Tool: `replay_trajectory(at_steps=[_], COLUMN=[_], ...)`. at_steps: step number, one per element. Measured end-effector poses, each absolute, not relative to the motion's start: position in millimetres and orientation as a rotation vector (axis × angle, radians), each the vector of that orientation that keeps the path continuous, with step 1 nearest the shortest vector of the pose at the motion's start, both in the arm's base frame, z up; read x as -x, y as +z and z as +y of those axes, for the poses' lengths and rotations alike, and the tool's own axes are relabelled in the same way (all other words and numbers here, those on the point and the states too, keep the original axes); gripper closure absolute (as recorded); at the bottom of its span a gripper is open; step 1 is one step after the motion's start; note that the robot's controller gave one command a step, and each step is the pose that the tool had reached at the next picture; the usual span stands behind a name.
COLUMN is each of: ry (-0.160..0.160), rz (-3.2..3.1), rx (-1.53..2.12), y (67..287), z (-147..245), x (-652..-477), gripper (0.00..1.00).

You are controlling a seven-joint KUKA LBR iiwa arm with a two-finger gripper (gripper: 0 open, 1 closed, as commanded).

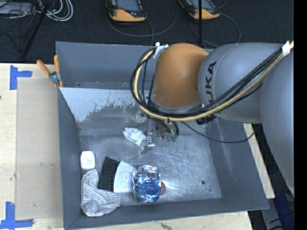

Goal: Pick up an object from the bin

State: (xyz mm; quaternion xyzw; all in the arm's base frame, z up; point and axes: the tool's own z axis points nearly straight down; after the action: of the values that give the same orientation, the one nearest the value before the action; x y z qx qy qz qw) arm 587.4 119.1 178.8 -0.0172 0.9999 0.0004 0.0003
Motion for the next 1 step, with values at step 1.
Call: replay_trajectory(at_steps=[1], ry=[0.0], rz=[3.14], rx=[-0.136], y=[171.9], z=[120.3], x=[-584.0], gripper=[0.0])
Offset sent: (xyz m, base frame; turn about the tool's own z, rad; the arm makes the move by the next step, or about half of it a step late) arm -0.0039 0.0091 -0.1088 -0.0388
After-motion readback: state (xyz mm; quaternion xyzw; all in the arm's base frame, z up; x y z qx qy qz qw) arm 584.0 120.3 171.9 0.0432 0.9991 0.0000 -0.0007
